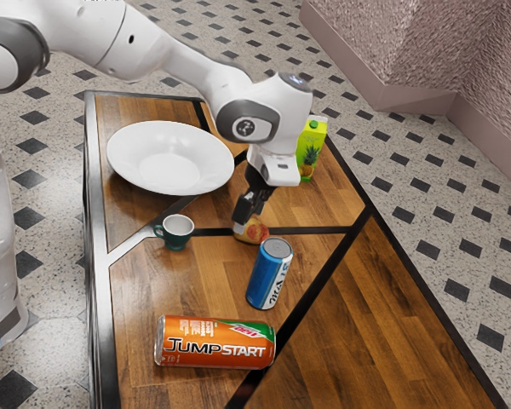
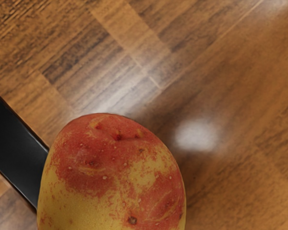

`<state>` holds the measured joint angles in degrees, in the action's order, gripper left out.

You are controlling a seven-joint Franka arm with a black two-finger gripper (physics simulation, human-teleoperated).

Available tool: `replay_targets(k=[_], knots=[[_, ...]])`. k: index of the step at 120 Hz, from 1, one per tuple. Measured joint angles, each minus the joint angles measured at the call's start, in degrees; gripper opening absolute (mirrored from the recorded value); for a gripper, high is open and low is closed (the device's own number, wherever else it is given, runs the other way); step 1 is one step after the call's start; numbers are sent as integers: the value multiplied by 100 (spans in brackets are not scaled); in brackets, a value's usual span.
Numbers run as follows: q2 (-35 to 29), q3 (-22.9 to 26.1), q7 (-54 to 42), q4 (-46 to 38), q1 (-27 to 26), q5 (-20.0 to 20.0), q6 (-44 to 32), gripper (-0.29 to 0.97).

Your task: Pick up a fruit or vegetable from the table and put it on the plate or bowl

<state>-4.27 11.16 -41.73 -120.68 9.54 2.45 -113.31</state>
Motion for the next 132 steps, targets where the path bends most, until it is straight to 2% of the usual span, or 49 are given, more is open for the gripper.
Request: replay_targets(k=[84,93,115,132], knots=[[202,9,50,-142,-37,0,-359,68],[273,4,52,-142,-54,0,-390,63],[306,6,36,-141,-48,-18,-438,38],[342,2,38,-135,-37,-41,-479,34]])
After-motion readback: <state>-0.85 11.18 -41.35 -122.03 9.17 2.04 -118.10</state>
